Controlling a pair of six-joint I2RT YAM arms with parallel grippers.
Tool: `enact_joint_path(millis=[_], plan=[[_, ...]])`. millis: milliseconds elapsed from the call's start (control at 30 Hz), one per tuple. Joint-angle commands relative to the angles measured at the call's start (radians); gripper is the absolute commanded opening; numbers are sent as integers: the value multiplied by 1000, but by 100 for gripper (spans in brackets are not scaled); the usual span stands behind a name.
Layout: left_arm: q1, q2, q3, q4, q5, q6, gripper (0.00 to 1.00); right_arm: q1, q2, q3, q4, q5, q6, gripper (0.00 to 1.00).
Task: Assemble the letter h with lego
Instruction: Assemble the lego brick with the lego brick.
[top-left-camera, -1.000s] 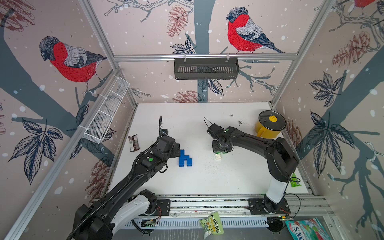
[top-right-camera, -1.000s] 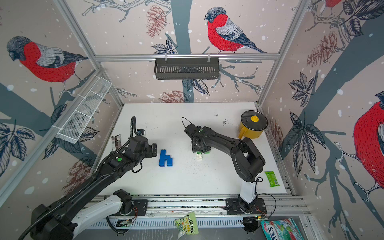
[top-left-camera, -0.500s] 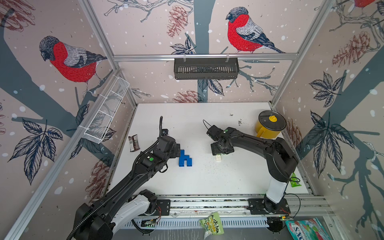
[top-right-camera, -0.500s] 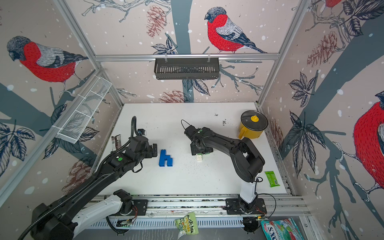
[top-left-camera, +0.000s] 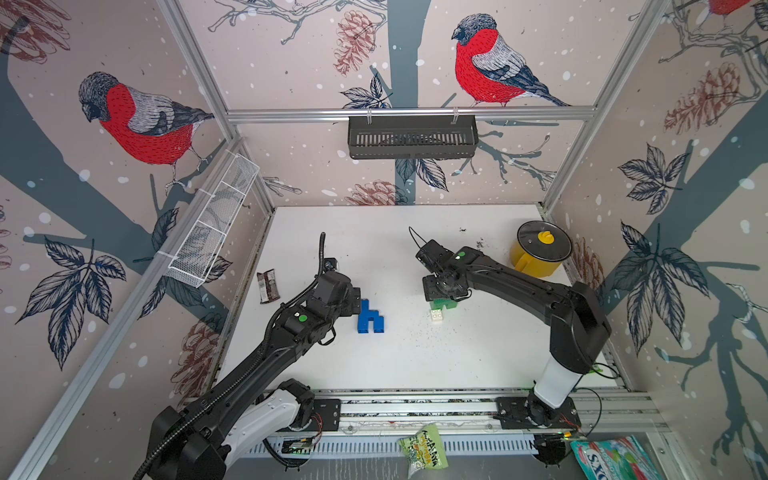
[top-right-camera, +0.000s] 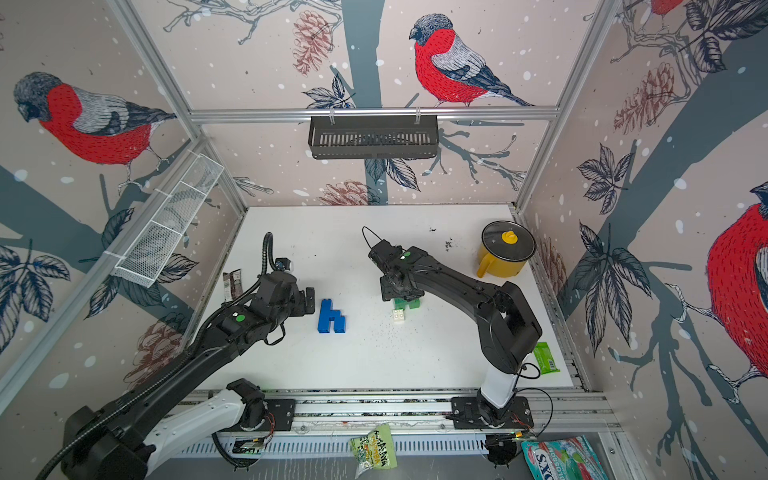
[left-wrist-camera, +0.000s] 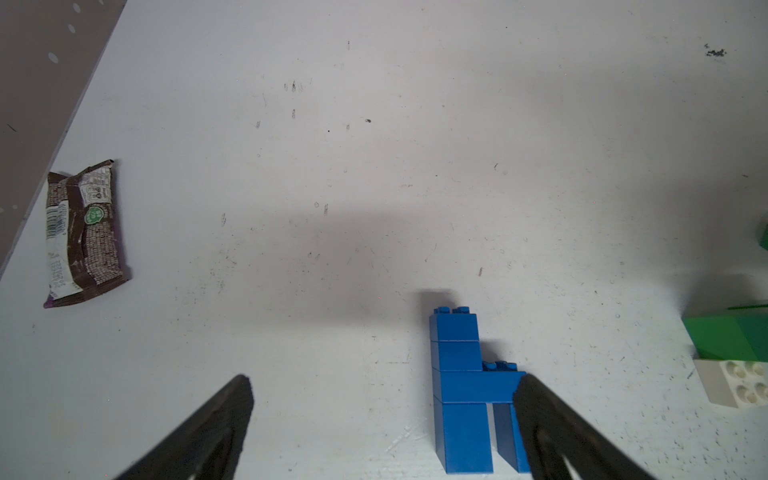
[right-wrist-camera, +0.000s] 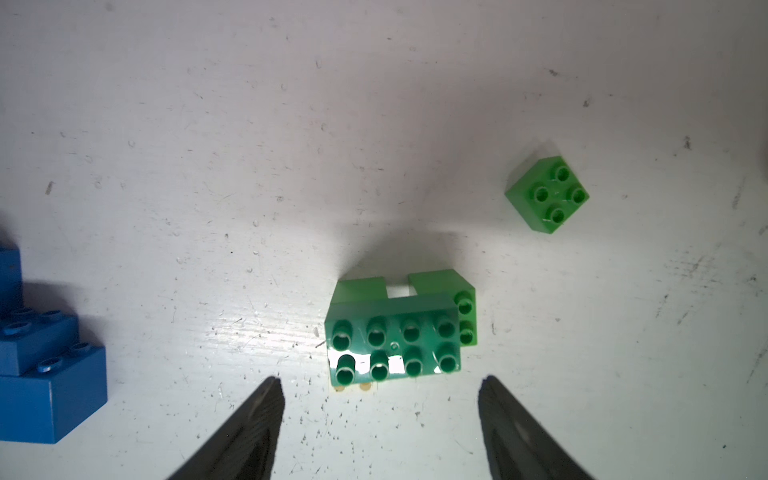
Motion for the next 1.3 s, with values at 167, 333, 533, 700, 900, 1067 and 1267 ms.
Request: enact_joint_path(millis=[167, 333, 533, 700, 900, 1067, 1267], plan=[[-2, 0, 4, 8, -15, 0, 98, -1, -23, -42, 25, -14, -8, 56], [-1, 2, 5, 8, -16, 1, 98, -8, -13, -50, 40, -20, -16, 50], [-1, 5, 6, 8, -15, 0, 98, -27, -7, -64, 51, -28, -22, 48], [-2, 5, 5, 8, -15, 0, 98, -25, -1, -77, 62, -41, -19, 45], [-2, 5, 4, 10, -12, 1, 99, -25, 8, -92, 74, -43, -13, 44], [-1, 5, 5, 9, -12, 1, 98, -27, 20, -111, 84, -41, -8, 44], [-1, 5, 5, 9, -10, 0, 98, -25, 25, -105, 78, -45, 7, 44]])
